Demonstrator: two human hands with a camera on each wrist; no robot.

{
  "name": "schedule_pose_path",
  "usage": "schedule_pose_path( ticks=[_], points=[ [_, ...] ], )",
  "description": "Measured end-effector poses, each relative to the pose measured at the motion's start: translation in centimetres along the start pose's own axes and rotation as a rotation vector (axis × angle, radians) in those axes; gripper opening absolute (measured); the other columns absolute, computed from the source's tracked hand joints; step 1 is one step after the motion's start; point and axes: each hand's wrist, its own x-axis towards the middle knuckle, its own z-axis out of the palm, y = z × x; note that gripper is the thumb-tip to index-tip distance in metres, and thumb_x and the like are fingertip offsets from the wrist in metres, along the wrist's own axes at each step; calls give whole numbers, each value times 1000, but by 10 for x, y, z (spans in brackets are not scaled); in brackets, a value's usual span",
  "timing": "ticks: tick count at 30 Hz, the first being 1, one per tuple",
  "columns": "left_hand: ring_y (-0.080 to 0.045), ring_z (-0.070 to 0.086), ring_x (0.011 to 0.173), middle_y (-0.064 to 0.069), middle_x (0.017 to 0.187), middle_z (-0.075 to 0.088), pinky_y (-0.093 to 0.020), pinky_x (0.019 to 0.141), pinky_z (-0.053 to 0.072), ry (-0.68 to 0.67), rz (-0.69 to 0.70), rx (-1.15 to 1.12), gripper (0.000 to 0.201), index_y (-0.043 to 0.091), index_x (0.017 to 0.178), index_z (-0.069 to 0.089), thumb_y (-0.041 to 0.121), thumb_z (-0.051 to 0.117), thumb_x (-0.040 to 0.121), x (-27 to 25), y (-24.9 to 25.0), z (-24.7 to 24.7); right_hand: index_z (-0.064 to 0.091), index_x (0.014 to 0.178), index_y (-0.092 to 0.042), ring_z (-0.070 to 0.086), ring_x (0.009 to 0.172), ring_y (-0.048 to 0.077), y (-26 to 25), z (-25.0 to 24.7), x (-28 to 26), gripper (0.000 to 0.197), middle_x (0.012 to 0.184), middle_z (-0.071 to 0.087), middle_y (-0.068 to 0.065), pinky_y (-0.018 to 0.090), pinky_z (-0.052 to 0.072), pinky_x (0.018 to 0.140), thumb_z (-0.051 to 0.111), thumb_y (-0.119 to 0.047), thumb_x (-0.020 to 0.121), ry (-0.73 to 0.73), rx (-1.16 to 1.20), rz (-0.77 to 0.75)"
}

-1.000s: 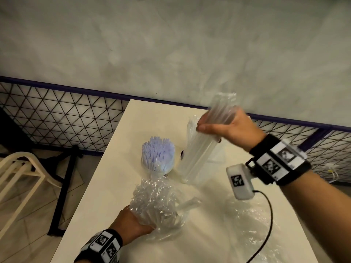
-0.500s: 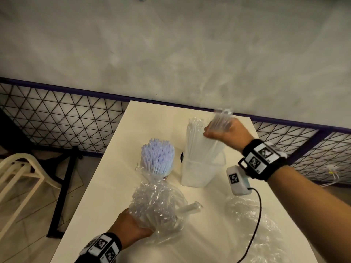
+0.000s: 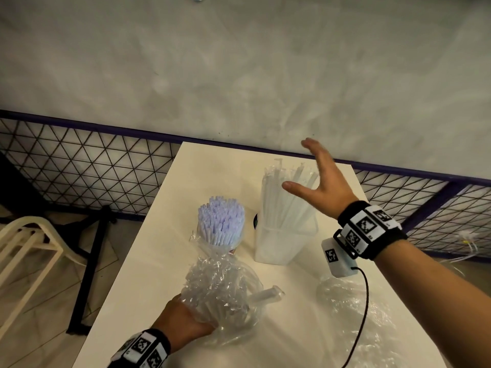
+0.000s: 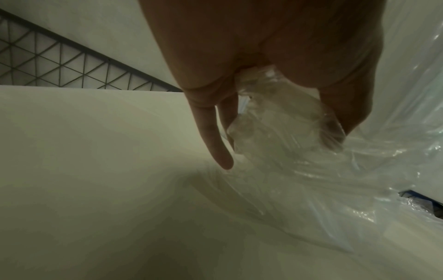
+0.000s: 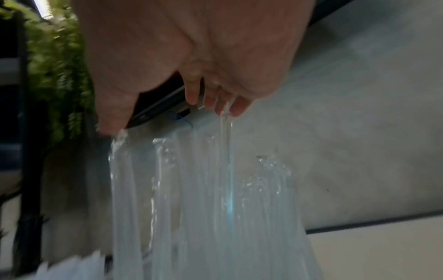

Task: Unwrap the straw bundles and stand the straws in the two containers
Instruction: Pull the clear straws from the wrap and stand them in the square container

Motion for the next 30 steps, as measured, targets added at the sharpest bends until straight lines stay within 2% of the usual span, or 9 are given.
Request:
schedule_pose_path(
  ticks=[4,9,12,14,17,20,24,26,30],
  points=[
    [4,59,108,21,113,63,-10,95,39,-17,-8,-11,73,41,110,60,56,78,41,-2,3,-1,24,153,-21,17,150,17,6,31,-10,75,160,25,-1,48,25,118,47,-57,91,-208,-225,-78],
    [4,57,112,21,118,64,-20,104,42,-31,7,55,71,39,116,64,58,77,48,-1,0,0,17,153,-29,20,148,13,4,45,-17,84,161,22,-8,39,14,117,56,-50,81,-181,-162,-63],
    [4,54,115,22,121,60,-1,95,31,-44,11,66,74,42,117,62,64,71,47,-2,5,-1,12,150,-40,23,146,10,0,44,-18,93,161,15,-16,40,15,115,63,-52,74,-179,-127,-113],
    [4,55,112,22,118,61,6,87,27,-35,-10,47,78,38,118,63,62,72,44,-2,6,-2,17,148,-43,23,146,7,-2,49,-16,84,161,15,-18,39,16,111,65,-56,80,-143,-162,-112],
    [3,60,109,20,113,66,-6,92,40,-11,-33,9,79,32,116,65,59,77,42,-2,3,-2,32,143,-43,29,142,4,-2,57,-7,61,158,25,-19,45,23,105,60,-51,90,5,-226,-55],
    [4,61,107,22,110,68,-15,97,45,-33,-19,15,72,35,112,67,60,77,45,-2,4,-3,29,145,-40,29,143,7,1,57,5,72,159,23,-17,47,29,101,70,-39,86,94,-153,53],
    [2,61,106,20,110,67,-12,94,42,-38,-7,0,68,41,107,62,59,75,42,-4,10,-4,14,151,-44,22,146,6,3,54,10,82,162,9,-20,45,26,103,67,-39,88,-36,-342,-54],
    [1,62,104,18,108,68,-17,96,46,-27,-23,-35,69,40,106,62,56,77,41,-4,11,-5,14,152,-41,18,148,9,3,57,10,67,161,17,-18,50,22,110,52,-44,96,-146,-441,-92],
    [2,60,107,19,110,66,-11,96,41,-20,-26,27,74,36,110,64,62,72,42,-4,10,-5,18,152,-38,6,151,9,5,62,1,50,157,31,-18,51,6,114,28,-46,103,-295,-563,-36]
  ],
)
